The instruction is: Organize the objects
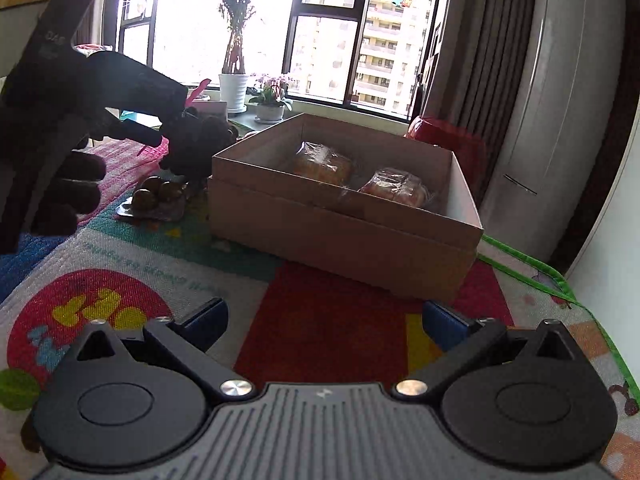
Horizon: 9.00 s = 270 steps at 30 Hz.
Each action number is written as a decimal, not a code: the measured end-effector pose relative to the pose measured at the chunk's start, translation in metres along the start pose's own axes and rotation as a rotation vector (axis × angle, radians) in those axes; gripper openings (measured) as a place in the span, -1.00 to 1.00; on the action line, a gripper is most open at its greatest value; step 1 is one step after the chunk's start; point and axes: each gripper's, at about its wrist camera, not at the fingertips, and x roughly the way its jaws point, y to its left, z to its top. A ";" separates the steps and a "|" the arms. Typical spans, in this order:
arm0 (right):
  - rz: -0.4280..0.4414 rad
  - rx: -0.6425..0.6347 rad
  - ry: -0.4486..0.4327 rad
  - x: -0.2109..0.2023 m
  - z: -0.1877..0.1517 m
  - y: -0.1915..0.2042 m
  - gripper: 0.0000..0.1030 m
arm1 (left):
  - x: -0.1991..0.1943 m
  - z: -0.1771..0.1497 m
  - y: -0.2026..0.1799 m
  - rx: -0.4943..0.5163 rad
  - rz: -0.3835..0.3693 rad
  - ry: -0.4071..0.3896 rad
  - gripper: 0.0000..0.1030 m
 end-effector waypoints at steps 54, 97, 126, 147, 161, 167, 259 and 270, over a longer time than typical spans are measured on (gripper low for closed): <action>0.262 -0.231 0.105 0.075 0.077 0.147 -0.31 | -0.178 -0.072 0.133 -0.182 -0.144 -0.119 0.47; 0.237 -0.026 -0.132 -0.090 0.030 0.009 0.41 | -0.168 -0.032 -0.038 0.214 -0.292 -0.008 0.48; 0.094 0.196 -0.188 -0.001 0.165 -0.086 0.80 | -0.057 -0.044 -0.022 0.196 -0.244 0.028 0.35; 0.007 0.247 -0.055 -0.004 0.005 -0.050 1.00 | -0.046 -0.068 0.006 0.123 -0.130 0.079 0.35; 0.009 0.228 -0.091 -0.002 -0.006 -0.037 1.00 | -0.032 -0.046 0.012 -0.045 -0.007 -0.030 0.35; -0.014 0.218 -0.114 -0.008 -0.006 -0.035 1.00 | 0.017 -0.014 0.026 -0.234 0.018 -0.008 0.35; 0.238 0.029 0.412 0.232 0.230 0.147 -0.19 | -0.071 -0.071 0.086 -0.055 -0.103 0.031 -0.68; 0.364 -0.014 0.378 0.164 0.217 0.130 -0.76 | -0.070 -0.071 0.091 -0.080 -0.119 0.035 -0.68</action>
